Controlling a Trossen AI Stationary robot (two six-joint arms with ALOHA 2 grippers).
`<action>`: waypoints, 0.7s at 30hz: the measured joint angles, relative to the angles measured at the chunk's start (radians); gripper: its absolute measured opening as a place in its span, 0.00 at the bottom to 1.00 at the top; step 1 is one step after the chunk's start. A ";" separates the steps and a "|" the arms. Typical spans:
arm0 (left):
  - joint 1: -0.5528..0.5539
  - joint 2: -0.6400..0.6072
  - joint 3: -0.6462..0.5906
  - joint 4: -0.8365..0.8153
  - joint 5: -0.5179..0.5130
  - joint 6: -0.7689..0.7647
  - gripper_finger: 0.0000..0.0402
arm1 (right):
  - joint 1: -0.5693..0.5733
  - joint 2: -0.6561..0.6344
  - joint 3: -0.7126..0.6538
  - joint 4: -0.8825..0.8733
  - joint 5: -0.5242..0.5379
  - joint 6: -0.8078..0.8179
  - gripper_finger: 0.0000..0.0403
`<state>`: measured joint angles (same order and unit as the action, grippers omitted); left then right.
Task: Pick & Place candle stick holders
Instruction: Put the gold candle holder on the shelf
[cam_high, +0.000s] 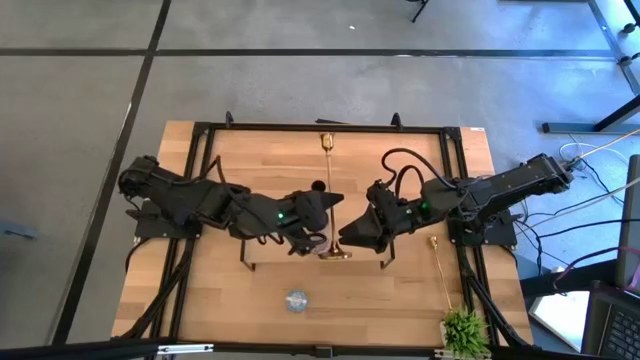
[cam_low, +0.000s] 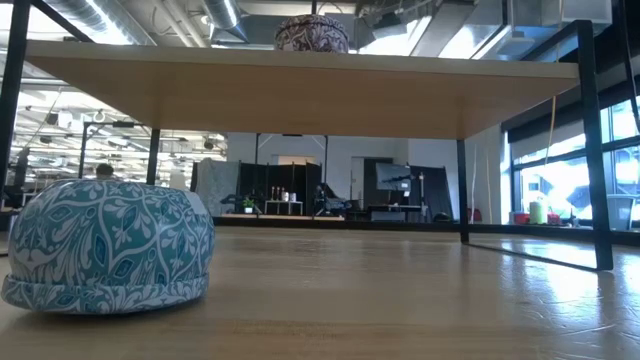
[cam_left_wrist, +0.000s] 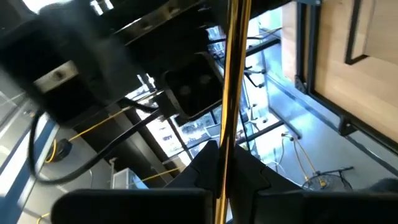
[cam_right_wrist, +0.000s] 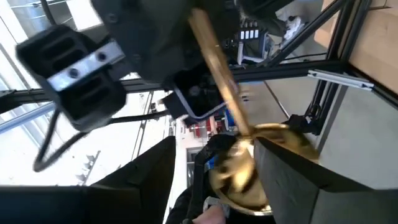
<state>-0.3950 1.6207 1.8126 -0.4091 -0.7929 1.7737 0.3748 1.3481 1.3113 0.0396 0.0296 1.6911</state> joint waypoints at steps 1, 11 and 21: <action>-0.003 0.000 0.008 0.002 0.002 0.000 0.02 | 0.000 0.000 0.000 -0.001 0.000 -0.005 0.55; -0.004 0.004 0.016 0.008 0.036 -0.003 0.02 | -0.017 0.000 0.000 -0.043 0.043 -0.040 0.55; 0.005 0.008 0.016 0.040 0.060 -0.005 0.02 | -0.021 0.017 0.000 0.008 0.073 -0.086 0.55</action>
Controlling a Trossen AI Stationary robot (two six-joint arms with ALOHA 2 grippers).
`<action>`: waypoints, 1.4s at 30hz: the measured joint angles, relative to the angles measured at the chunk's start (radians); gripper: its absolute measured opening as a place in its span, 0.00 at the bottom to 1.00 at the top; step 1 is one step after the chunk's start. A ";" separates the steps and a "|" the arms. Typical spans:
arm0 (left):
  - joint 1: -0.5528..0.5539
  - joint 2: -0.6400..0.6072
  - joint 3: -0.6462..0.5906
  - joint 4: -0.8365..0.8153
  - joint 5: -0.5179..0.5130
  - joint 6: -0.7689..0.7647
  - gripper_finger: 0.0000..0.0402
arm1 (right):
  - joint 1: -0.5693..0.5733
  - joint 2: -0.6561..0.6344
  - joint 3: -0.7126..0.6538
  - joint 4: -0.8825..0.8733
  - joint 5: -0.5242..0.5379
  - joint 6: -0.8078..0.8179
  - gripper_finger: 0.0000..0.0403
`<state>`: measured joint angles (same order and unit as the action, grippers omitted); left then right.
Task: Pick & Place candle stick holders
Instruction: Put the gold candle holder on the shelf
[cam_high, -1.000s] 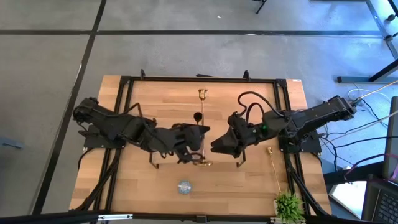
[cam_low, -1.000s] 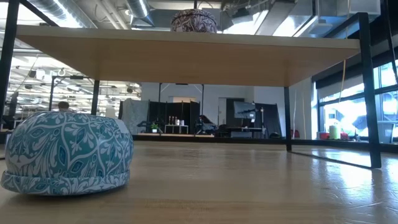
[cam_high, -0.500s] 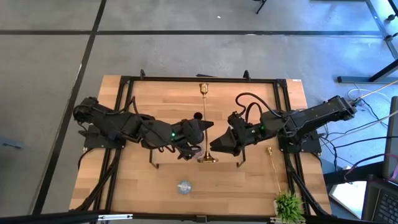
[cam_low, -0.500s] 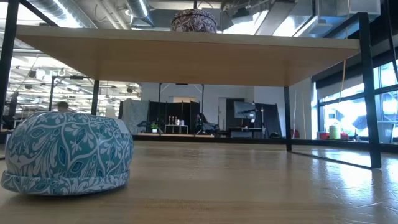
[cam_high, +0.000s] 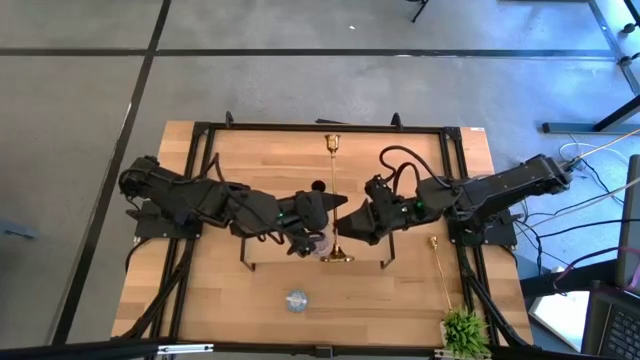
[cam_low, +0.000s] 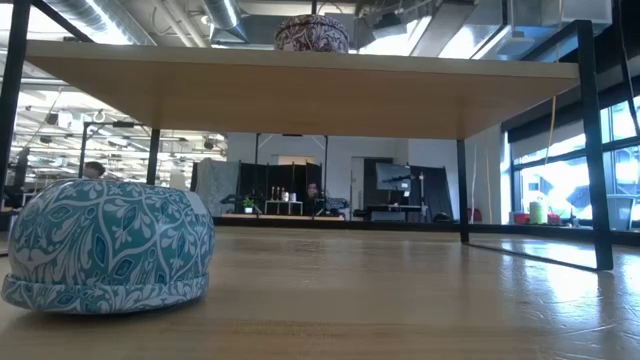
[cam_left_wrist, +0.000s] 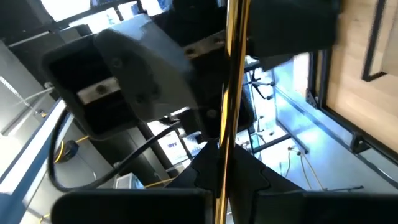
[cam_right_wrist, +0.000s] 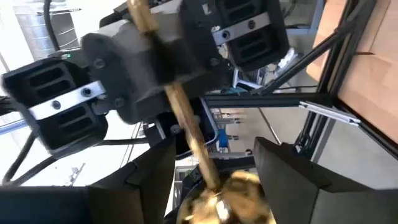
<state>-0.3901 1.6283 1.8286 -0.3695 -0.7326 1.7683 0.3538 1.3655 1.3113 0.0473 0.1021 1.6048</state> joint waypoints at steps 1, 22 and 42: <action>0.001 0.000 0.000 0.006 0.001 0.000 0.02 | 0.000 0.008 0.000 0.016 0.001 -0.007 0.55; -0.020 0.000 -0.005 -0.008 -0.007 -0.045 0.02 | 0.000 0.058 0.000 0.149 0.051 -0.131 0.19; -0.027 0.000 -0.006 0.005 -0.050 -0.108 0.04 | 0.001 0.056 0.002 0.144 0.007 -0.215 0.04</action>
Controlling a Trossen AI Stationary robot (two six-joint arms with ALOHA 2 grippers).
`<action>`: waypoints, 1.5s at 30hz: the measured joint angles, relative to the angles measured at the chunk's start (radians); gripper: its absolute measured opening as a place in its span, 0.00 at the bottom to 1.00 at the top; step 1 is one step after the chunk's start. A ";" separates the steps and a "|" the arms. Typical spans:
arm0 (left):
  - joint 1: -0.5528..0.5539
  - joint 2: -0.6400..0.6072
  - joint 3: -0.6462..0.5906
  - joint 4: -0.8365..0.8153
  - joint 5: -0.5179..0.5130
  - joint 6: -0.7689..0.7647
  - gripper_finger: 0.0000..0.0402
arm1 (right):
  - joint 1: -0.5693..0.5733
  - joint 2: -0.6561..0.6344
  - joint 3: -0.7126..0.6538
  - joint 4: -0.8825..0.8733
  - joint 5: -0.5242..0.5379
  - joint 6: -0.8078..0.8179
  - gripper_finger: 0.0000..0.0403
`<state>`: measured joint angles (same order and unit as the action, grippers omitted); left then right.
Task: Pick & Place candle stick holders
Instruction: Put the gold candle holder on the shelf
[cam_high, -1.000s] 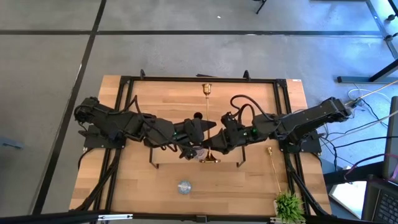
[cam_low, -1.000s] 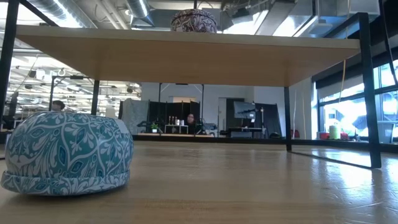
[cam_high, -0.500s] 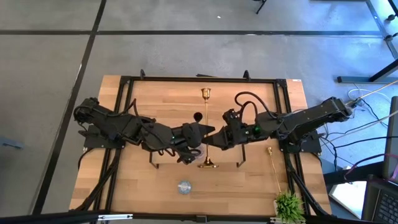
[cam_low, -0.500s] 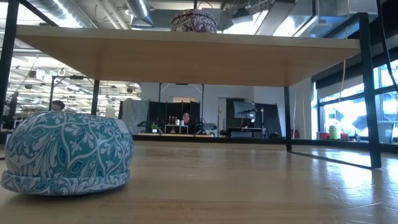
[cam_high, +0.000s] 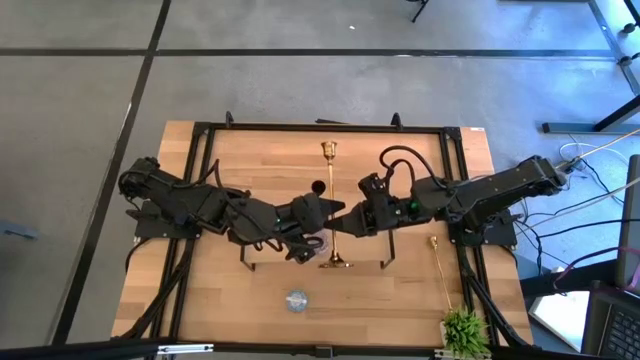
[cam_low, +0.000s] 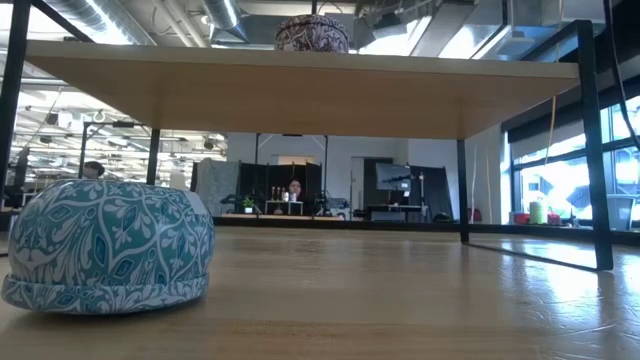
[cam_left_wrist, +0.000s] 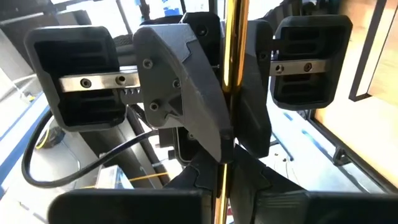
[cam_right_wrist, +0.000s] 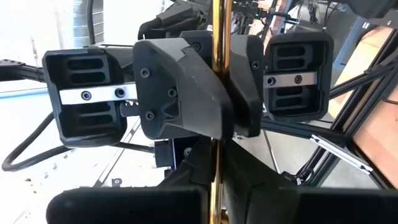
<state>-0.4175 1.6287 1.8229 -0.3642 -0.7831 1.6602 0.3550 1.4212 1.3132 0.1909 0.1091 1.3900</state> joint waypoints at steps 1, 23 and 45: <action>0.000 0.000 0.000 -0.001 -0.003 -0.009 0.04 | 0.000 0.000 0.000 0.000 -0.001 -0.004 0.04; 0.001 -0.001 0.000 0.047 -0.156 -0.388 0.37 | 0.001 0.002 -0.002 0.004 -0.010 -0.039 0.04; -0.080 -0.090 0.003 0.057 -0.384 -0.816 0.39 | -0.008 -0.064 -0.004 -0.044 0.122 -0.207 0.04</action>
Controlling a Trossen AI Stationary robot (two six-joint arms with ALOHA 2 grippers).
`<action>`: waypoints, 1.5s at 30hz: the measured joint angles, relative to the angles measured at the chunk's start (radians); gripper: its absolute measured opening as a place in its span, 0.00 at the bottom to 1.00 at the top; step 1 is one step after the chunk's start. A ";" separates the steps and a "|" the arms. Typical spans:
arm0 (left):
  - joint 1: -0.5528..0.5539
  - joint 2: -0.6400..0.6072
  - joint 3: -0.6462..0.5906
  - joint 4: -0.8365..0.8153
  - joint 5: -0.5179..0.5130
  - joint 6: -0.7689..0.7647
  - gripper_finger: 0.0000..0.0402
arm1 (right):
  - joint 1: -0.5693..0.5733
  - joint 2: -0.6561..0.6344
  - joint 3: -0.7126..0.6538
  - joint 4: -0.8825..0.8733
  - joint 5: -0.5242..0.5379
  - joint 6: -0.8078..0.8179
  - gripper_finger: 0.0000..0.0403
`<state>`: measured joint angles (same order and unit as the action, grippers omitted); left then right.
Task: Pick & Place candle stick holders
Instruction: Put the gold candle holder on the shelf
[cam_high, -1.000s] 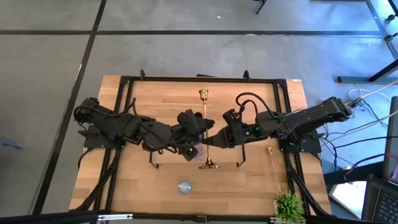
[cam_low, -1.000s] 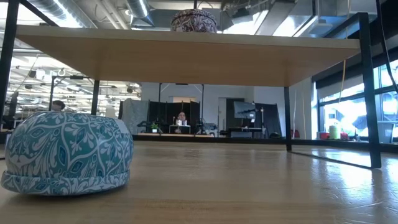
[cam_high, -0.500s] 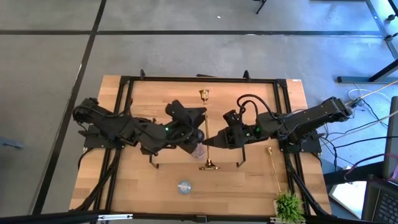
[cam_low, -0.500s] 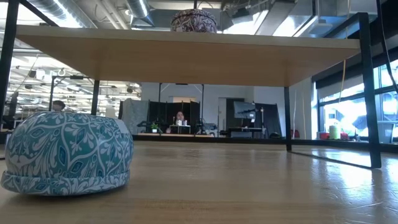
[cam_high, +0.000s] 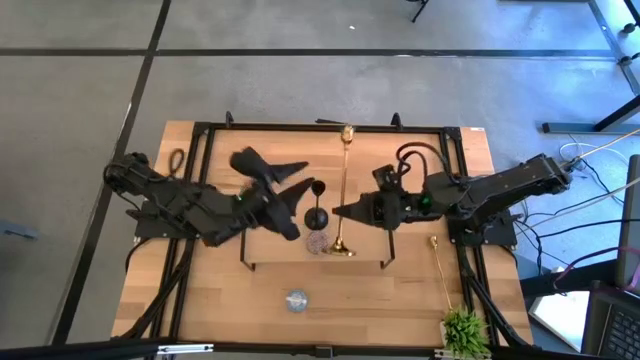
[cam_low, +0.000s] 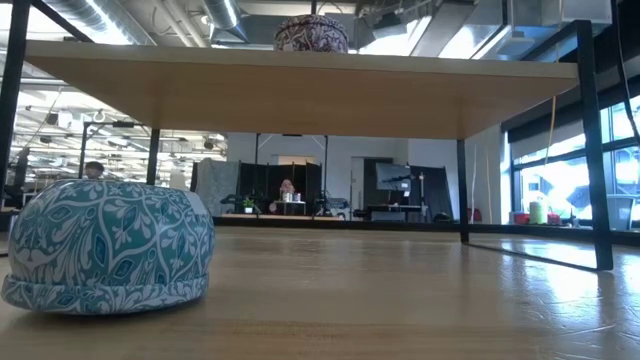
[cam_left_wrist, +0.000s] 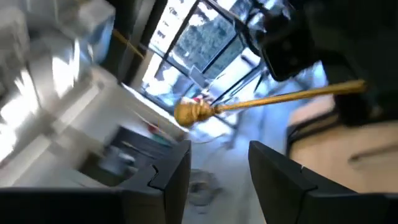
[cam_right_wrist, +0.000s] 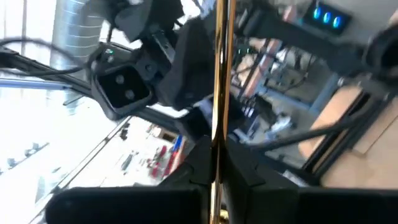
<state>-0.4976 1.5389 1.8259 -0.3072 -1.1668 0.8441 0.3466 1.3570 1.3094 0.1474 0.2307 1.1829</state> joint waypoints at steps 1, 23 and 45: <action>0.001 -0.015 0.000 -0.020 0.019 -0.083 0.39 | 0.000 -0.007 0.000 -0.005 0.015 -0.021 0.04; 0.240 -0.132 -0.001 -0.170 0.699 -0.945 0.39 | 0.017 -0.050 0.001 -0.199 0.167 -0.737 0.04; 0.244 -0.134 -0.002 -0.180 0.687 -0.985 0.39 | -0.062 -0.031 0.003 -0.716 0.558 -0.674 0.04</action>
<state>-0.2531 1.4044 1.8244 -0.4876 -0.4801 -0.1413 0.2846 1.3264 1.3125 -0.5688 0.7886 0.5094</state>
